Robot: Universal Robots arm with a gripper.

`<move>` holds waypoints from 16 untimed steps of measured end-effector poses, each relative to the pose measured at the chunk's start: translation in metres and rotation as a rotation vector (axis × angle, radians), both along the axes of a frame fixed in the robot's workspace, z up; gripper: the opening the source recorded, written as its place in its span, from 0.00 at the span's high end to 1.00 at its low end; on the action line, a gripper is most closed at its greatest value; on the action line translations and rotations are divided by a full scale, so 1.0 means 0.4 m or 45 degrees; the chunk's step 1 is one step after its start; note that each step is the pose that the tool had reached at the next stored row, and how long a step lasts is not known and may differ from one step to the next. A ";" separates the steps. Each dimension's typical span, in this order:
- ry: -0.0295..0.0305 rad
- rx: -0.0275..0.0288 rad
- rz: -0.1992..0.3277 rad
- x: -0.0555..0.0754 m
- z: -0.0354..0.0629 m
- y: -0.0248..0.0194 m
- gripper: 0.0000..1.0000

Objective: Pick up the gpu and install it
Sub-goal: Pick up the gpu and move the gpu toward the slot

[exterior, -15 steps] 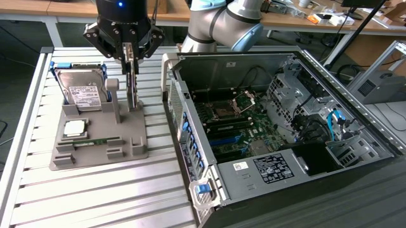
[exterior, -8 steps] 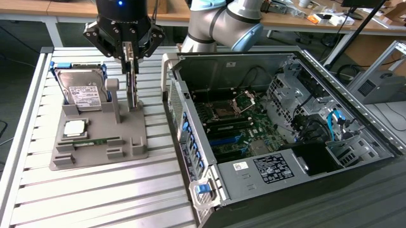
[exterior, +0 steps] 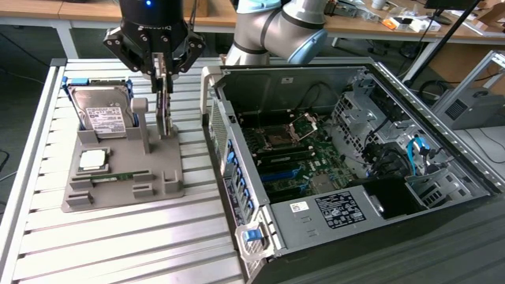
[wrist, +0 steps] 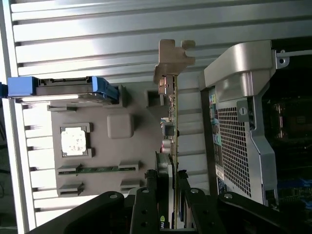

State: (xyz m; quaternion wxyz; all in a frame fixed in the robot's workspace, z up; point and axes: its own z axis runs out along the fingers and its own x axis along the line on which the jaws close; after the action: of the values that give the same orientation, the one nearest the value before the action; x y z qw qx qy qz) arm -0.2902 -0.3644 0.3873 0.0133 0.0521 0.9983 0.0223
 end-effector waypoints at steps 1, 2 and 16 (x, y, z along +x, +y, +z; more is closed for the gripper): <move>-0.0001 -0.0001 -0.007 0.000 0.000 0.000 0.73; -0.0002 -0.0001 -0.015 0.000 0.000 0.000 0.73; -0.0001 -0.0002 -0.031 0.000 0.007 0.000 0.73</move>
State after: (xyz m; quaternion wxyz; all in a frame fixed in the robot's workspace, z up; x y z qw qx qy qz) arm -0.2902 -0.3644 0.3903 0.0137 0.0642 0.9976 0.0220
